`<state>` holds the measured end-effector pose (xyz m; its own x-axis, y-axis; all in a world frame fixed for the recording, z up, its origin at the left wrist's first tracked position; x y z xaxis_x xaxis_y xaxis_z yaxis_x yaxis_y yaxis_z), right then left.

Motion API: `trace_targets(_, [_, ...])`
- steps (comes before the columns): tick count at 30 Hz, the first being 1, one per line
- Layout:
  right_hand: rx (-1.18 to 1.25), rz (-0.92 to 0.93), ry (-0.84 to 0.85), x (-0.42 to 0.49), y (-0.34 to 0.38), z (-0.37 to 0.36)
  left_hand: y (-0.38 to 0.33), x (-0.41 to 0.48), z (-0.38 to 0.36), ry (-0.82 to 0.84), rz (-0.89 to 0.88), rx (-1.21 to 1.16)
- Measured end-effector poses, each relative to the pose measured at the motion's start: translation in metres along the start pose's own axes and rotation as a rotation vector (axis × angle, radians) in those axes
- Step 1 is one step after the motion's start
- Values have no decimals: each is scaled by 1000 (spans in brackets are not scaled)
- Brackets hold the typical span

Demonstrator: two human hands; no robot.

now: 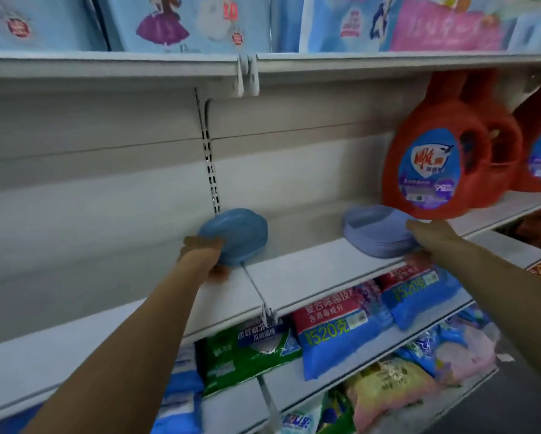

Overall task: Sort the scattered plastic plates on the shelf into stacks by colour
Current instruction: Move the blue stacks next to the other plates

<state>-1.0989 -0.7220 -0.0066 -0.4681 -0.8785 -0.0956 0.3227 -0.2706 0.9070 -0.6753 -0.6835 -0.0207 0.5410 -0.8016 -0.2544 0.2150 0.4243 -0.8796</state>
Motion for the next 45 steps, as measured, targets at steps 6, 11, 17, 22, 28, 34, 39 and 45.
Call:
trace_targets(6, [42, 2, 135, 15, 11, -34, -9, -15, 2, 36, 33, 4])
trace_targets(11, [140, 49, 326, -25, 35, -81, 4, -35, 23, 76, -67, -91])
trace_targets(17, [218, 129, 539, -120, 68, -144, 56, -71, 108, -12, -108, -231])
trace_targets(22, [227, 156, 677, -225, 81, -196, 118, -114, 209, -111, -94, -357])
trace_targets(28, [201, 182, 820, -385, 87, -263, 213, -181, 350, -251, -104, -446])
trace_targets(34, [191, 236, 1001, -559, 90, -330, 317, -245, 486, -405, -75, -447])
trace_targets(39, [200, 274, 1140, -682, 98, -393, 379, -288, 587, -596, -67, -474])
trace_targets(45, [181, 350, 1352, -822, 115, -468, 443, -324, 689, -804, -10, -472])
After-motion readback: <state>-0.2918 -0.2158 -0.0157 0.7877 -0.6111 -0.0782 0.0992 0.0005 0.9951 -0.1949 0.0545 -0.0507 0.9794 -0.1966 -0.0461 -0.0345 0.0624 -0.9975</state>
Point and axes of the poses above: each hand's wrist, its own x-axis towards the middle knuckle, its own z-axis out of the back of the hand, y = z × x, the point moved 4 cm from there along x, towards the middle knuckle, and after that the axes turned 1 degree about x, right-handed, at the moved point
